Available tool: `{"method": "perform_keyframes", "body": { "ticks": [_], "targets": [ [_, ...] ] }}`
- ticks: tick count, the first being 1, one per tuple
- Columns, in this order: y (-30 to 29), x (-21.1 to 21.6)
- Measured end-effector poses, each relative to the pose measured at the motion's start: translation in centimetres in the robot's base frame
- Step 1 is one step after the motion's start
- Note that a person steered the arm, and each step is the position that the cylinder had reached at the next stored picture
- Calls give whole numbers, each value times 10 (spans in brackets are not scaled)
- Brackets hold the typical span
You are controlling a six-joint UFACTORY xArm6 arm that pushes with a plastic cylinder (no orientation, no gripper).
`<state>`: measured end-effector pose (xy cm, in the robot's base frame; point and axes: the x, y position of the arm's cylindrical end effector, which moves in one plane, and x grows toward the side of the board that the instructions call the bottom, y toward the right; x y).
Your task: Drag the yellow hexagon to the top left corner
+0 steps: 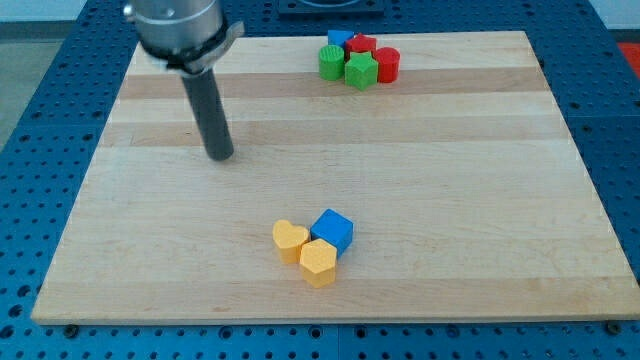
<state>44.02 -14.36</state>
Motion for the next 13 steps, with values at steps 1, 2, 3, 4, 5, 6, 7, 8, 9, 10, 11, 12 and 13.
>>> {"method": "perform_keyframes", "body": {
  "ticks": [1,2,3,4,5,6,7,8,9,10,11,12,13],
  "targets": [
    [-7,53],
    [-7,104],
    [-2,152],
    [23,179],
    [64,177],
    [115,177],
    [153,171],
    [158,152],
    [145,149],
    [113,150],
    [79,150],
    [54,149],
    [41,140]
  ]
}}
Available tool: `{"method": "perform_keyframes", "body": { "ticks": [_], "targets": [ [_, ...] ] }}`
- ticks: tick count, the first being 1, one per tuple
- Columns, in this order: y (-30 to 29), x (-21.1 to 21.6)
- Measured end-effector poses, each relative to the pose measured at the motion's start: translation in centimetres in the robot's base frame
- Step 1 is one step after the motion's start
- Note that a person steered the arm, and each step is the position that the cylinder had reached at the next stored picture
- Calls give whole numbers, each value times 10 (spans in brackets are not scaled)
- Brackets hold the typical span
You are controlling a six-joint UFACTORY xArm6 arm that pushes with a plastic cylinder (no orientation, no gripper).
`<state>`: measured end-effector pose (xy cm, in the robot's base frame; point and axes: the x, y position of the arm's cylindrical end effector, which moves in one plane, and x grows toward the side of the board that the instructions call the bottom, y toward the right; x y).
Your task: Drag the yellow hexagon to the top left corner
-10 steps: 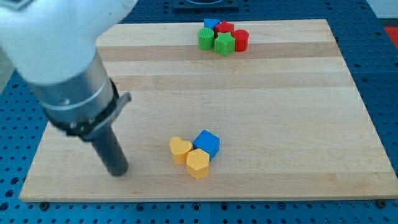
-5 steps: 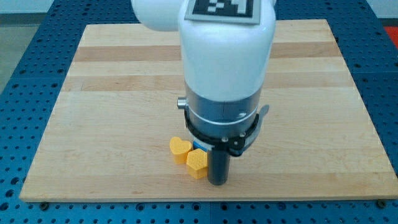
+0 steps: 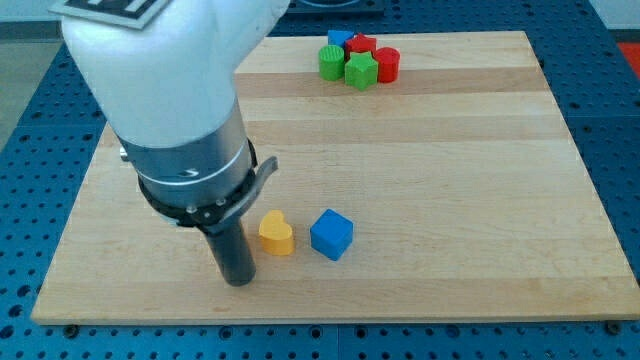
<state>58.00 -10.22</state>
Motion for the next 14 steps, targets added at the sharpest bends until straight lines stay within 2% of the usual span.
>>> {"method": "perform_keyframes", "body": {
  "ticks": [5,7,10,13,14],
  "targets": [
    [-77,-147],
    [-104,-181],
    [-108,-258],
    [-113,-316],
    [-114,-323]
  ]
}}
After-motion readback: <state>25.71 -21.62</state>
